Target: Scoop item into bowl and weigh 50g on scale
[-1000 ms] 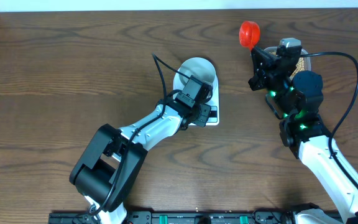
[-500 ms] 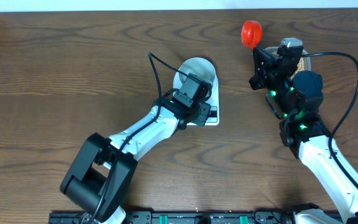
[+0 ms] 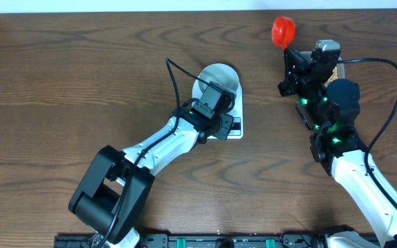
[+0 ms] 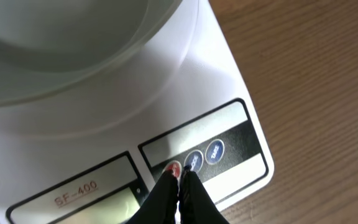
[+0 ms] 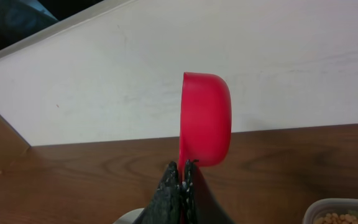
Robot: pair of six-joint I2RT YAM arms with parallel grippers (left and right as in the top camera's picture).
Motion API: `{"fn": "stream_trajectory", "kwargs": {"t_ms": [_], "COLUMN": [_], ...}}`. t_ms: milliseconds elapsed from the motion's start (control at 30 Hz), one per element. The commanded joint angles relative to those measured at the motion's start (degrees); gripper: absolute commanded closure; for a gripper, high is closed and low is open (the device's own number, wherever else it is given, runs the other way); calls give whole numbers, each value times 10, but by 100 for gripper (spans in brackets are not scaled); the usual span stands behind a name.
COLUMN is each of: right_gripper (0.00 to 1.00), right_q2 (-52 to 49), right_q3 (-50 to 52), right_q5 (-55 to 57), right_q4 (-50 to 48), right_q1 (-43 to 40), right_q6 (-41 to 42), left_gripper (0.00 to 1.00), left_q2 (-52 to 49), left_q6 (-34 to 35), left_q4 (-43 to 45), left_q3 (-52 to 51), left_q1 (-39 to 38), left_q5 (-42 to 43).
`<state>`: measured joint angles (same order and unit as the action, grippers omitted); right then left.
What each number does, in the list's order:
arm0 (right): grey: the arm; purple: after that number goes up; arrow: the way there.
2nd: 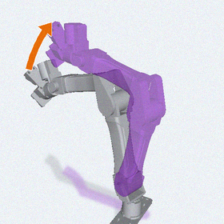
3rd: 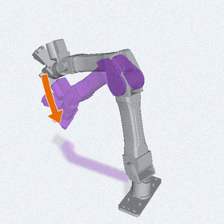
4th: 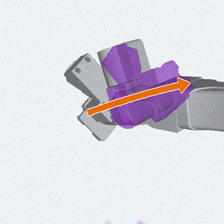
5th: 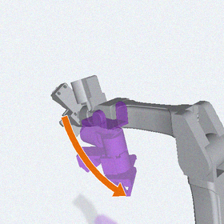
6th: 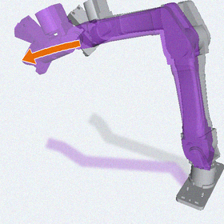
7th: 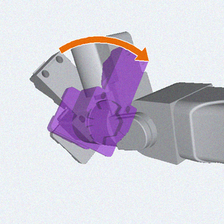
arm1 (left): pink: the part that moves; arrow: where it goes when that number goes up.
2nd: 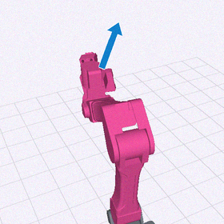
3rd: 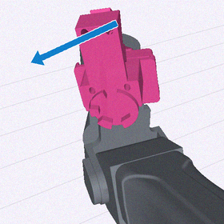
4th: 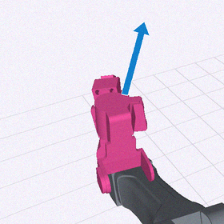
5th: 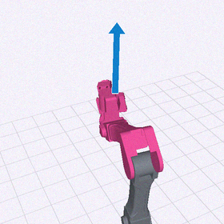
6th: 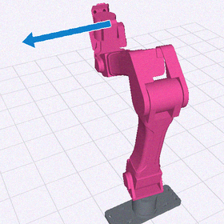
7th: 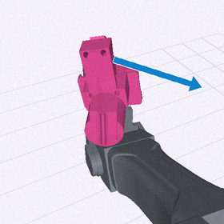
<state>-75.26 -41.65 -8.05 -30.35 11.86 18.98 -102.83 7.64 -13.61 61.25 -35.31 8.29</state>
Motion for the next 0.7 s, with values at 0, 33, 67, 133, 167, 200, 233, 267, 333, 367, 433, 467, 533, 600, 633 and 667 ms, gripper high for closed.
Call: {"fn": "stream_trajectory", "kwargs": {"t_ms": [0,33,67,133,167,200,233,267,333,367,433,467,533,600,633,667], "right_gripper": [99,99,99,99,99,99,99,99,99,99,99,99,99,99,99,99], "right_q2": [-1,-1,-1,-1,-1,-1,-1,-1,-1,-1,-1,-1,-1,-1,-1,-1], "right_q3": [-14,-14,-14,-14,-14,-14,-14,-14,-14,-14,-14,-14,-14,-14,-14,-14], "right_q5": [7,7,7,7,7,7,7,7,7,6,7,6,7,6,7,7], "right_q4": [-3,-3,-3,-3,-3,-3,-3,-3,-3,-3,-3,-3,-3,-3,-3,-3], "right_q1": [-4,-4,-4,-4,-4,-4,-4,-4,-4,-4,-4,-4,-4,-4,-4,-4], "right_q6": [-6,-6,-6,-6,-6,-6,-6,-6,-6,-6,-6,-6,-6,-6,-6,-6], "left_gripper": [93,93,94,93,92,93,93,93,93,93,93,93,93,93,93,93], "left_q2": [-9,-9,-11,-17,-21,-28,-33,-38,-47,-50,-52,-53,-53,-51,-48,-45], "left_q6": [-5,-5,-5,-5,-5,-5,-5,-5,-5,-5,-5,-5,-5,-5,-5,-5], "left_q4": [7,7,7,7,7,7,7,9,9,9,9,9,9,9,9,9], "left_q3": [-4,-4,-4,-4,-4,-4,-4,-4,-4,-4,-4,-4,-4,-3,-3,-2], "left_q1": [2,2,2,2,2,2,2,2,2,2,2,2,2,2,2,2], "left_q5": [-2,-2,-2,-3,-3,-3,-3,-3,-3,-3,-3,-3,-3,-3,-3,-3]}}
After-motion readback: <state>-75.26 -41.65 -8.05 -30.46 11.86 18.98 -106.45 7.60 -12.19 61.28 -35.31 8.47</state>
